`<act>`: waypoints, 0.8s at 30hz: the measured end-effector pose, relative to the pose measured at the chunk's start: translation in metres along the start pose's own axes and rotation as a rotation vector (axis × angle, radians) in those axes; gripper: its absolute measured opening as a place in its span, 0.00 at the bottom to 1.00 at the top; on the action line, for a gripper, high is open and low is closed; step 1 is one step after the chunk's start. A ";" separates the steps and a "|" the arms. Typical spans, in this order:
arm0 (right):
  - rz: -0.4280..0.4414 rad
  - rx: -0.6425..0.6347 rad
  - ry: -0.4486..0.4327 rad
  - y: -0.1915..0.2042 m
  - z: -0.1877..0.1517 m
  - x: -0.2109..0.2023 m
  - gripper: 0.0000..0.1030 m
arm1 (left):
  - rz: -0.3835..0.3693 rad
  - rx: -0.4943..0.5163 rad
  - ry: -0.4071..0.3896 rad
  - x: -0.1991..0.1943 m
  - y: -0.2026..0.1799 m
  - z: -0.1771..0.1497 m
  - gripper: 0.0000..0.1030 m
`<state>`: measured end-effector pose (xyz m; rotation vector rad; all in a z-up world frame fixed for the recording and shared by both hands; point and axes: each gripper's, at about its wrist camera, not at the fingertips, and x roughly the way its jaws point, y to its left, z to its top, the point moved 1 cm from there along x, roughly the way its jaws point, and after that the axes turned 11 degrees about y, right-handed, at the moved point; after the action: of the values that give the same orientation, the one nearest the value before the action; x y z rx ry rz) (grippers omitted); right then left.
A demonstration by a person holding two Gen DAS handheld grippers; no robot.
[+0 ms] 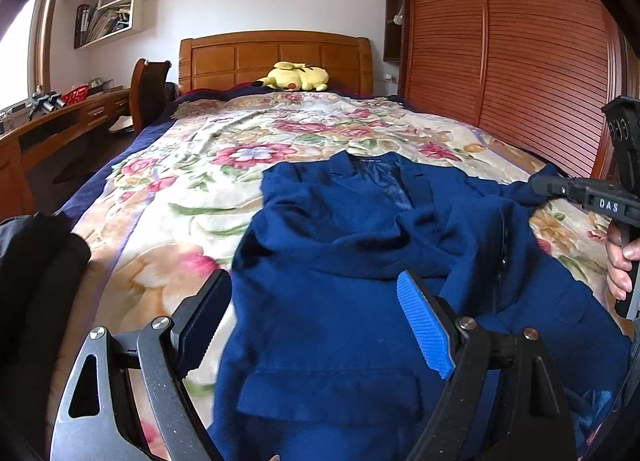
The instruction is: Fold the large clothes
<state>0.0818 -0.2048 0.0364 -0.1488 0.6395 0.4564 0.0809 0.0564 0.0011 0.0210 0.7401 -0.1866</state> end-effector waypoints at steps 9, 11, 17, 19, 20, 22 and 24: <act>0.035 0.004 0.024 0.009 -0.012 0.000 0.23 | -0.003 0.025 -0.003 0.007 -0.023 0.008 0.83; 0.067 -0.013 0.037 0.016 -0.012 0.005 0.45 | 0.004 0.025 0.000 0.010 -0.024 0.008 0.83; 0.159 -0.057 0.081 0.021 -0.007 0.020 0.56 | 0.016 0.015 0.005 0.011 -0.020 0.006 0.83; 0.158 -0.088 0.095 0.025 -0.006 0.027 0.56 | 0.017 0.006 0.001 0.008 -0.016 0.005 0.83; 0.156 -0.102 0.104 0.028 -0.006 0.031 0.56 | 0.018 0.003 0.001 0.008 -0.015 0.006 0.83; 0.162 -0.125 0.129 0.033 -0.008 0.043 0.56 | 0.017 -0.005 0.002 0.008 -0.012 0.005 0.83; 0.158 -0.132 0.186 0.034 -0.009 0.064 0.56 | 0.019 -0.012 -0.002 0.007 -0.011 0.004 0.83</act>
<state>0.1061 -0.1536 -0.0093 -0.2696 0.8068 0.6429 0.0870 0.0441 0.0002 0.0171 0.7390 -0.1638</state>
